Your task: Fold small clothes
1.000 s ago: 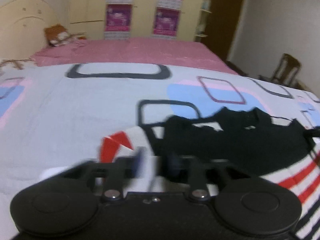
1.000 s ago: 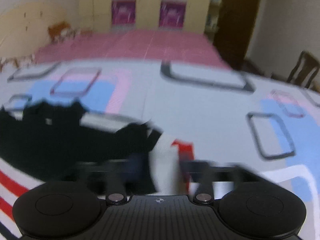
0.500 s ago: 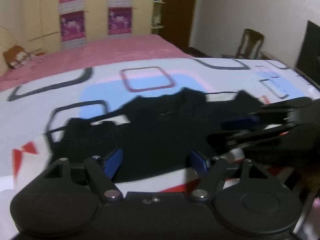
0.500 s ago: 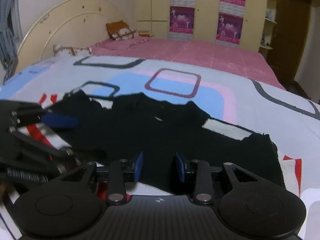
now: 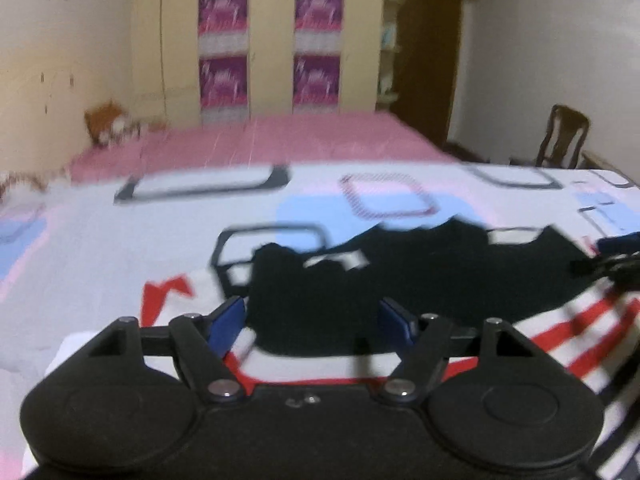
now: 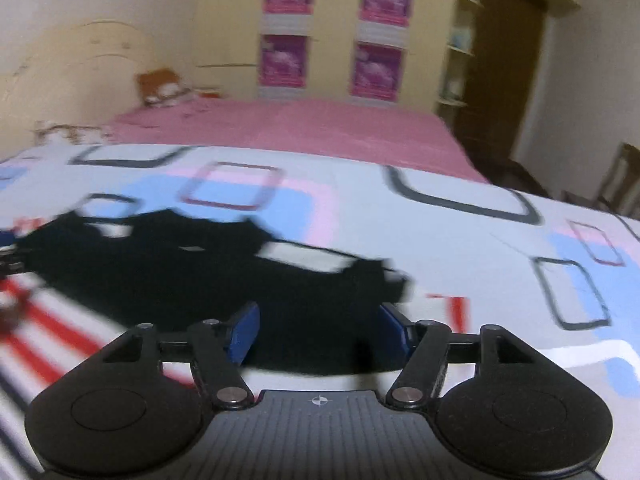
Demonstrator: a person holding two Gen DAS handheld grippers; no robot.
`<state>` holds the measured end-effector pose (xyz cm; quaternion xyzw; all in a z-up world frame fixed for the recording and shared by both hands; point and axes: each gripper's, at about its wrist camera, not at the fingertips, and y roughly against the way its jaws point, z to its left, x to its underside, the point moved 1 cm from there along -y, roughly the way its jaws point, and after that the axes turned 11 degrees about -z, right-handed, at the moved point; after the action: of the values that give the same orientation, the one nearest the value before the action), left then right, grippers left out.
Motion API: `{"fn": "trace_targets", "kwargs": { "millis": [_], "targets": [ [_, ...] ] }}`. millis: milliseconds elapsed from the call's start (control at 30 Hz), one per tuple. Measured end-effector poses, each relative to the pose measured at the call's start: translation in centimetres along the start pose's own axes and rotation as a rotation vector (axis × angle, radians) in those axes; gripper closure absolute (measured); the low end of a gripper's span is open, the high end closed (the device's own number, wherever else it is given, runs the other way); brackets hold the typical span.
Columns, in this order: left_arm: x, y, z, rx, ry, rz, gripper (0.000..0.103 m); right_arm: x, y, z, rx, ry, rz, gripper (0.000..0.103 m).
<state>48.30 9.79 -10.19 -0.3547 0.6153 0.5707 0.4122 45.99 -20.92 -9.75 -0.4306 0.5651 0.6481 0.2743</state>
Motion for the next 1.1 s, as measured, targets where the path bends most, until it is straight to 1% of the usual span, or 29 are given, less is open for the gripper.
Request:
{"fn": "trace_targets", "kwargs": {
  "millis": [33,100,133,167,200,233,267,333,367,433,467,500,533,567,600,667,700,733,767,800,900,967,1033,1100],
  "targets": [
    [0.2,0.7,-0.9,0.042,0.005,-0.002,0.031,0.1,0.4,1.2,-0.039,0.0,-0.003,0.039],
    [0.4,0.6,-3.2,0.108,-0.019,0.027,0.031,0.5,0.9,3.3,-0.125,0.002,0.007,0.04],
    [0.7,0.5,-4.5,0.145,-0.046,0.047,0.032,0.8,0.8,4.2,-0.145,0.015,0.016,0.04],
    [1.0,0.3,-5.3,0.162,-0.063,0.067,0.034,1.1,0.7,5.1,-0.161,0.033,0.025,0.042],
    [1.3,-0.1,-5.8,0.164,-0.081,0.1,0.034,1.4,0.5,5.7,-0.156,0.046,0.037,0.048],
    [1.8,-0.5,-5.9,0.161,-0.079,0.125,0.031,1.8,0.1,5.9,-0.149,0.053,0.061,0.048],
    [2.0,-0.7,-5.6,0.157,-0.07,0.126,0.031,2.2,-0.1,5.8,-0.153,0.047,0.08,0.048],
    [2.4,-0.4,-4.7,0.146,-0.056,0.117,0.029,2.7,0.0,5.0,-0.148,0.047,0.077,0.048],
    [2.4,-0.2,-4.0,0.129,-0.055,0.113,0.029,2.8,0.4,4.4,-0.123,0.057,0.072,0.048],
    [2.6,0.6,-2.2,0.098,-0.045,0.107,0.029,3.0,1.0,2.1,-0.064,0.029,0.073,0.047],
    [2.8,0.9,-1.0,0.056,-0.047,0.107,0.028,3.2,1.4,0.6,-0.032,0.004,0.079,0.047],
    [3.0,1.2,0.1,0.022,-0.048,0.112,0.026,3.5,1.8,-0.7,0.048,-0.006,0.092,0.047],
    [3.2,1.5,1.3,0.007,-0.029,0.116,0.026,3.9,2.3,-2.1,0.088,-0.029,0.097,0.047],
    [3.4,1.7,2.4,0.013,0.009,0.115,0.026,4.3,2.6,-3.5,0.104,-0.075,0.11,0.047],
    [3.4,1.9,2.8,0.018,0.02,0.115,0.026,4.6,2.8,-4.3,0.116,-0.094,0.117,0.047],
    [2.9,2.0,2.0,0.004,-0.028,0.119,0.031,4.6,2.9,-4.5,0.121,-0.099,0.135,0.047],
    [2.5,2.3,1.3,0.006,-0.027,0.116,0.033,4.2,3.2,-4.0,0.124,-0.103,0.123,0.047],
    [2.2,2.8,0.7,0.026,-0.018,0.104,0.032,3.7,3.9,-3.4,0.118,-0.1,0.098,0.047],
    [1.9,3.5,-0.3,0.048,-0.015,0.081,0.032,3.1,4.7,-2.3,0.094,-0.091,0.061,0.047],
    [1.9,4.1,-1.5,0.064,-0.023,0.069,0.031,2.9,5.2,-1.1,0.067,-0.085,0.048,0.047],
    [2.6,5.0,-4.6,0.119,-0.046,0.072,0.031,3.2,6.3,3.0,-0.066,-0.046,0.049,0.047],
    [3.5,4.9,-6.4,0.145,-0.058,0.102,0.031,3.8,6.2,5.5,-0.117,-0.009,0.073,0.047],
    [4.3,4.7,-7.3,0.139,-0.085,0.121,0.03,4.7,5.9,7.1,-0.103,0.05,0.089,0.047],
    [4.6,5.0,-6.9,0.137,-0.091,0.118,0.028,5.4,5.9,7.2,-0.094,0.054,0.089,0.047]
  ]
}}
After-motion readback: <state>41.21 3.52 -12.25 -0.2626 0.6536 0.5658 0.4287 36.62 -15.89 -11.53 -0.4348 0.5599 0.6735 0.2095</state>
